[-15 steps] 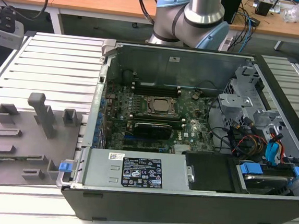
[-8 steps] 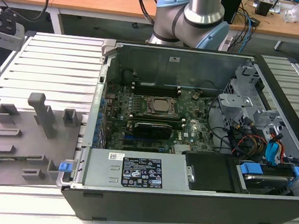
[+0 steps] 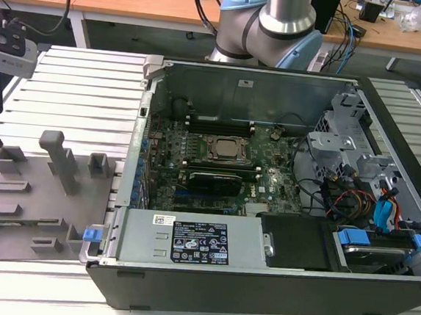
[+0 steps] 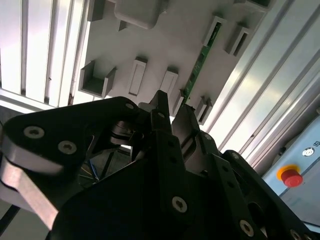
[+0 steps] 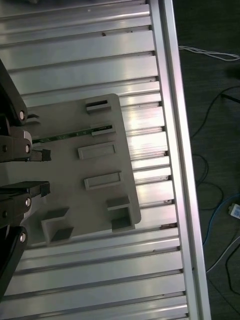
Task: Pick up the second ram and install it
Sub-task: 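Pick up the second ram and move it above second insertion slot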
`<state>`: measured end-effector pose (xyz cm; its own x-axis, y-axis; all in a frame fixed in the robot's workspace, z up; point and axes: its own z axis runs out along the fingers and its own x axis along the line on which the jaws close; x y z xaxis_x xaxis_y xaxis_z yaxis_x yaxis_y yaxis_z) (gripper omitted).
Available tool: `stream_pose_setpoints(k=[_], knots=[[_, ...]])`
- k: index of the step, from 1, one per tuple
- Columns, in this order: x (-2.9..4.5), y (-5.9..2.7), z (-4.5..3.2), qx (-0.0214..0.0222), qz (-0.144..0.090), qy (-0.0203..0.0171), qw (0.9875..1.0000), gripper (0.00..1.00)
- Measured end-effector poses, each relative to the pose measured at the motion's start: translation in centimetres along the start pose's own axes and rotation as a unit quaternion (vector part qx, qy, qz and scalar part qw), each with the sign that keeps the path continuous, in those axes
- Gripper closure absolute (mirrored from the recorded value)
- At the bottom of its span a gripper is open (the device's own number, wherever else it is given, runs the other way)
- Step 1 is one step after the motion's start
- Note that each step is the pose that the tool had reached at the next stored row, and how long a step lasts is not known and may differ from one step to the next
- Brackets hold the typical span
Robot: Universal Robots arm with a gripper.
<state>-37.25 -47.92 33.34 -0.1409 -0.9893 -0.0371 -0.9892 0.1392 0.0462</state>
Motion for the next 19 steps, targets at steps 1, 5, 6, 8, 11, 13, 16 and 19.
stream_pose_setpoints(k=[1, 5, 6, 8, 11, 13, 16, 19], knots=[[0.00, 0.00, 0.10, 0.0000, 0.000, 0.0000, 1.0000, 0.70], [0.02, -0.02, 0.52, 0.0000, 0.000, 0.0000, 1.0000, 0.70], [0.02, -0.03, 0.64, 0.0000, 0.000, 0.0000, 1.0000, 0.70], [0.03, -0.04, 0.84, 0.0000, 0.000, 0.0000, 1.0000, 0.70], [0.04, -0.05, 1.09, 0.0000, 0.000, 0.0000, 1.0000, 0.70], [0.05, -0.06, 1.28, 0.0000, 0.000, 0.0000, 1.0000, 0.70], [0.05, -0.07, 1.49, 0.0000, 0.000, 0.0000, 1.0000, 0.70], [0.07, -0.08, 1.75, 0.0000, 0.000, 0.0000, 1.0000, 0.70]])
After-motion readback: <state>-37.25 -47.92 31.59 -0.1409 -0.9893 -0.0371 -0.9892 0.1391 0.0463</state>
